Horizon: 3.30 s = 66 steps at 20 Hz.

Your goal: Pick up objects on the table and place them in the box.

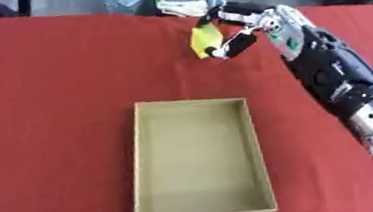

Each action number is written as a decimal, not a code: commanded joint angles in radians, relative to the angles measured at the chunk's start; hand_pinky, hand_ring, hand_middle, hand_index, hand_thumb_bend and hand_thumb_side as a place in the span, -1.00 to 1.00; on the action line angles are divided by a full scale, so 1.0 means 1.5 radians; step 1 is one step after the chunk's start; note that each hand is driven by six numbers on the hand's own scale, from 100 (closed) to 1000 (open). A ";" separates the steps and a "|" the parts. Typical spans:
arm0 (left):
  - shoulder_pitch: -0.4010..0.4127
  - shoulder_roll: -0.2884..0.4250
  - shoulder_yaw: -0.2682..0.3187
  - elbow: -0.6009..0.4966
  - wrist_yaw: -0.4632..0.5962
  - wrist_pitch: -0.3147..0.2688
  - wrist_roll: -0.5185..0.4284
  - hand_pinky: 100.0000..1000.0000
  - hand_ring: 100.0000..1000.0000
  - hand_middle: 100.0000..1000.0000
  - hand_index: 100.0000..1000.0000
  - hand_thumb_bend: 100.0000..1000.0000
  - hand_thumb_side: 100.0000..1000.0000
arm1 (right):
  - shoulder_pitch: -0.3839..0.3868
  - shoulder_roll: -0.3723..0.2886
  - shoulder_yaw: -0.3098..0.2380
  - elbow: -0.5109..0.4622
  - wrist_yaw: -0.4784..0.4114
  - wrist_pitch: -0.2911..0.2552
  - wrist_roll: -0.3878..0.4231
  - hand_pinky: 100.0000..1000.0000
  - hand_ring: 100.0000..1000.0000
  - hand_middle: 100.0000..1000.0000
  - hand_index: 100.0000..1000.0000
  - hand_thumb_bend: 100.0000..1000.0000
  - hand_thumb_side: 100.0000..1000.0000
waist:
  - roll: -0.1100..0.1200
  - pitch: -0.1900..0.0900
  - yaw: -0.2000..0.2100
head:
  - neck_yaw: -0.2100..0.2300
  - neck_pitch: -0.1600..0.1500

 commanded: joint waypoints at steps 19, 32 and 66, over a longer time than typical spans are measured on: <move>0.004 0.009 0.005 -0.008 0.000 0.005 0.003 0.36 0.19 0.08 0.40 -1.00 0.51 | 0.014 -0.049 0.071 -0.200 -0.124 -0.100 -0.036 0.57 0.74 0.36 0.35 -0.75 -0.58 | 0.011 -0.040 -0.061 | 0.008 0.006; 0.017 0.007 0.014 -0.004 0.001 0.008 0.014 0.36 0.19 0.08 0.40 -1.00 0.50 | 0.079 -0.085 0.215 -0.427 -0.266 -0.168 0.028 0.61 0.75 0.42 0.40 -0.86 -0.53 | 0.025 -0.061 -0.117 | 0.027 0.022; 0.017 -0.008 0.012 -0.003 0.004 0.010 0.009 0.36 0.19 0.08 0.40 -1.00 0.52 | 0.142 0.082 0.259 -0.468 -0.169 -0.182 0.093 0.57 0.74 0.50 0.66 -0.70 -0.60 | 0.045 -0.054 -0.151 | 0.041 0.030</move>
